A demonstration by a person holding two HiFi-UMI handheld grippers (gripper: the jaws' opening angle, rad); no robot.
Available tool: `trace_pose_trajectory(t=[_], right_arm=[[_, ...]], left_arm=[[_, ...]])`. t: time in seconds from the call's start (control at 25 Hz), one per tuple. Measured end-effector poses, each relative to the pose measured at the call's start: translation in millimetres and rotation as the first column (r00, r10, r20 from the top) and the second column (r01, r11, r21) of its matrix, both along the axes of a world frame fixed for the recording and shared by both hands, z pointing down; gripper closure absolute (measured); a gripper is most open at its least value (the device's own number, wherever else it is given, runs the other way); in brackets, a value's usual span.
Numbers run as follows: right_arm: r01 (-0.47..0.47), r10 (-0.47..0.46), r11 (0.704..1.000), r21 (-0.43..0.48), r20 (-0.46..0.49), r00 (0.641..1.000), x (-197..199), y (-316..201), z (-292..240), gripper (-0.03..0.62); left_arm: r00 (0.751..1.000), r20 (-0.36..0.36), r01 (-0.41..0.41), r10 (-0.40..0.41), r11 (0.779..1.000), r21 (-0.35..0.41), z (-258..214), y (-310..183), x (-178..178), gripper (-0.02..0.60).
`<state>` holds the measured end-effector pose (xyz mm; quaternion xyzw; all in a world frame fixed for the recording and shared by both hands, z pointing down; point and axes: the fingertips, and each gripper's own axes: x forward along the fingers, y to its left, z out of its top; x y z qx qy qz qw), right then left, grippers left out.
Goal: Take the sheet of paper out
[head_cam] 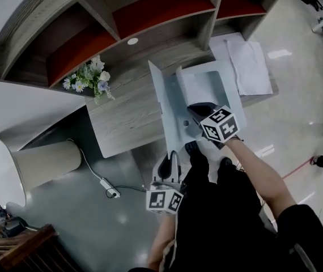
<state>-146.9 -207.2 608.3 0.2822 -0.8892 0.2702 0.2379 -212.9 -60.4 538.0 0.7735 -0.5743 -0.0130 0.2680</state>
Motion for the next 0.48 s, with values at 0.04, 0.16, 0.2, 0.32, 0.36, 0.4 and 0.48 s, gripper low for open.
trace_pose_trajectory(t=[0.04, 0.16, 0.2, 0.32, 0.36, 0.4, 0.48], right_arm=[[-0.005, 0.005, 1.000, 0.011, 0.018, 1.000, 3, 0, -9, 0.580], [-0.022, 0.019, 0.999, 0.044, 0.070, 0.997, 16, 1, -35, 0.580], [-0.027, 0.022, 0.998, 0.054, 0.087, 0.996, 20, 1, -44, 0.580], [-0.039, 0.028, 0.996, 0.082, 0.141, 0.990, 34, 3, -71, 0.580], [-0.043, 0.028, 0.995, 0.092, 0.159, 0.987, 39, 5, -80, 0.580], [-0.046, 0.027, 0.994, 0.102, 0.175, 0.984, 44, 7, -88, 0.580], [-0.051, 0.025, 0.991, 0.125, 0.208, 0.978, 53, 11, -106, 0.580]], left_arm=[[1.000, 0.003, -0.001, 0.001, 1.000, 0.001, -1, -1, 2, 0.552], [1.000, 0.018, 0.004, -0.004, 1.000, 0.002, -5, -4, 8, 0.552], [1.000, 0.025, 0.007, -0.007, 1.000, 0.003, -6, -4, 9, 0.552], [0.999, 0.041, 0.019, -0.019, 1.000, 0.000, -6, -5, 13, 0.552], [0.999, 0.045, 0.023, -0.023, 1.000, -0.001, -7, -5, 15, 0.552], [0.998, 0.051, 0.025, -0.025, 1.000, -0.001, -7, -5, 17, 0.552], [0.998, 0.064, 0.027, -0.027, 1.000, 0.002, -8, -7, 20, 0.552]])
